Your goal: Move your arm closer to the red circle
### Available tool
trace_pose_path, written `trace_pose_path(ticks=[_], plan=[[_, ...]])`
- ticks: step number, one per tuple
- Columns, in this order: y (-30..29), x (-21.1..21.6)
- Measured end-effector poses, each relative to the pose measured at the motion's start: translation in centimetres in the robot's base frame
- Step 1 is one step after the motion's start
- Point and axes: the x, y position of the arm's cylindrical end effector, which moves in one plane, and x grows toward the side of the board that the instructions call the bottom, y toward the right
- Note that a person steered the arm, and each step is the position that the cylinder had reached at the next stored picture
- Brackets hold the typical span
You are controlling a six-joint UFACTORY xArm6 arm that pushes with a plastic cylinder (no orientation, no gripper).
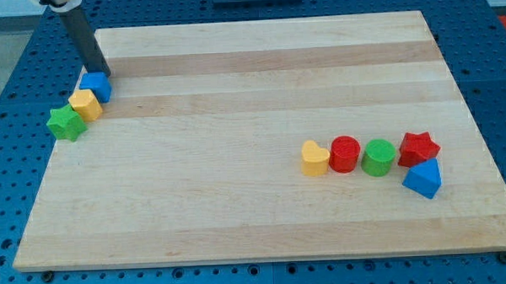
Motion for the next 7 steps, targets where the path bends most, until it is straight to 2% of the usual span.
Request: trace_pose_path(ticks=[2,3,4,5,6,7], plan=[[-0.4,0.3],[3.9,-0.7],[11.5,2.4],[14.3,9.7],[14.5,16.6],[18.4,21.1]])
